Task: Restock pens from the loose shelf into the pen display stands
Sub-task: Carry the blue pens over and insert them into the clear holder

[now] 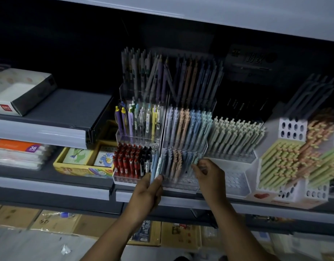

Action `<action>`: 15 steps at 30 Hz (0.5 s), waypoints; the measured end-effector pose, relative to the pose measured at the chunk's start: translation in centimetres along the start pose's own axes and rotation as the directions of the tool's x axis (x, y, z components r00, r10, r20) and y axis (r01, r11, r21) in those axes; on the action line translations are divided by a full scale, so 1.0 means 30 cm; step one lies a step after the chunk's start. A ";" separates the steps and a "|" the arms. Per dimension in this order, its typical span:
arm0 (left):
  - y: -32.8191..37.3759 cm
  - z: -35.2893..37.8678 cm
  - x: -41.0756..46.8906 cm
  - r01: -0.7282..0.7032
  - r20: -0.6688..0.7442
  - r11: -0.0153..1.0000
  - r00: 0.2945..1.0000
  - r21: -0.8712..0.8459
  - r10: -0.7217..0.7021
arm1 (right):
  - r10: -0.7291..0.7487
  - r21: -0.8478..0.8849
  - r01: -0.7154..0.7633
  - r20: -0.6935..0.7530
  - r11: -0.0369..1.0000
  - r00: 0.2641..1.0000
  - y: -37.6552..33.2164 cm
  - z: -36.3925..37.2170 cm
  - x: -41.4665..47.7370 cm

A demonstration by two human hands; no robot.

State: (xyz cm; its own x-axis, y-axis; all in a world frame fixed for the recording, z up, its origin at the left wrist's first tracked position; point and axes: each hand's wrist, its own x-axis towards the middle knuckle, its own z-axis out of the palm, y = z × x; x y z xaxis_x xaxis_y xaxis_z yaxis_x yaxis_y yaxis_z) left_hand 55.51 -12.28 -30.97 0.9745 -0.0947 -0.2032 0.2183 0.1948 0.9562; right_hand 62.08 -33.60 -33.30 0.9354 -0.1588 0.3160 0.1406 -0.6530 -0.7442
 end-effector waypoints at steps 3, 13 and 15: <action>0.005 0.008 0.001 0.018 -0.012 1.000 1.000 -0.008 -0.018 | 0.006 -0.002 -0.006 0.009 1.000 1.000 -0.004 -0.001 0.007; 0.005 0.022 0.001 -0.013 0.051 0.998 0.999 0.057 0.010 | 0.196 0.175 -0.196 0.015 0.965 0.980 -0.118 0.034 -0.100; 0.009 0.036 -0.001 -0.046 0.054 0.995 0.998 0.091 0.042 | 0.224 0.323 -0.257 0.136 0.911 0.965 -0.158 0.047 -0.111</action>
State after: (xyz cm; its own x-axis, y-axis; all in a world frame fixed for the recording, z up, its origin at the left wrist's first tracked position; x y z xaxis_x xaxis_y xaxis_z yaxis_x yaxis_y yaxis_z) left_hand 55.49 -13.27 -30.47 0.9786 -0.1392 -0.1516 0.1674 0.1097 0.9798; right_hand 58.77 -28.93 -31.67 0.9783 -0.1988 0.0583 -0.0075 -0.3152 -0.9490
